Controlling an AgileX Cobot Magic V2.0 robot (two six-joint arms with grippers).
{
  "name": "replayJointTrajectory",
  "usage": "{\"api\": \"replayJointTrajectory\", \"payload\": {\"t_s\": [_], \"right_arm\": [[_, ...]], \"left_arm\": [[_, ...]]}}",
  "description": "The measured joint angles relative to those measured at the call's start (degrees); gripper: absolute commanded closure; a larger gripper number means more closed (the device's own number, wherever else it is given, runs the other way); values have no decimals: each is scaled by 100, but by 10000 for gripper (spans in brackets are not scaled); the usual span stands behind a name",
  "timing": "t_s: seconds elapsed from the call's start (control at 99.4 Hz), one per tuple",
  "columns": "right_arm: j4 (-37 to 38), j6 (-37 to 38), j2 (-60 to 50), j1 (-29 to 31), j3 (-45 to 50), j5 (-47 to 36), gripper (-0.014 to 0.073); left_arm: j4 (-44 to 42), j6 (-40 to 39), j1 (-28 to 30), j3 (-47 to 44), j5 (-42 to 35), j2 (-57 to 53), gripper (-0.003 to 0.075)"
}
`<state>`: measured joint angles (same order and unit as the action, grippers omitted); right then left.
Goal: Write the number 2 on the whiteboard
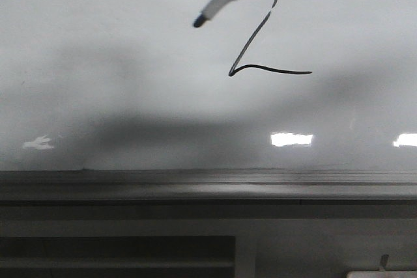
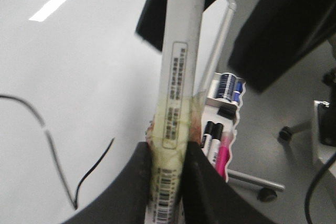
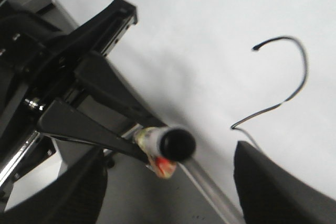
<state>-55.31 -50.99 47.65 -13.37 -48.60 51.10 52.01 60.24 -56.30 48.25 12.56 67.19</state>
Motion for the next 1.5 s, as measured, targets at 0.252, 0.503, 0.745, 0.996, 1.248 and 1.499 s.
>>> {"api": "replayJointTrajectory", "payload": {"t_s": [0.252,0.503,0.745,0.996,1.248,1.499], "right_arm": [[10,186,-536,106,156,-830,146],[-229,205,-570,106,618,-1348,161],[-376,228,-570,106,718,-1560,161],[-404,228,-570,106,718,-1582,161],[-404,228,-570,106,718,-1582,161],[-404,228,-570,106,718,-1582,161]], "left_arm": [[908,-433,108,-1256,-2046,-1179,741],[2132,-574,108,-1700,-3286,-1428,741],[2264,-893,108,-1372,-3595,-619,741],[2264,-907,108,-868,-3620,116,740],[2043,-907,108,-831,-3620,185,633],[1921,-907,108,-820,-3617,212,289]]}}
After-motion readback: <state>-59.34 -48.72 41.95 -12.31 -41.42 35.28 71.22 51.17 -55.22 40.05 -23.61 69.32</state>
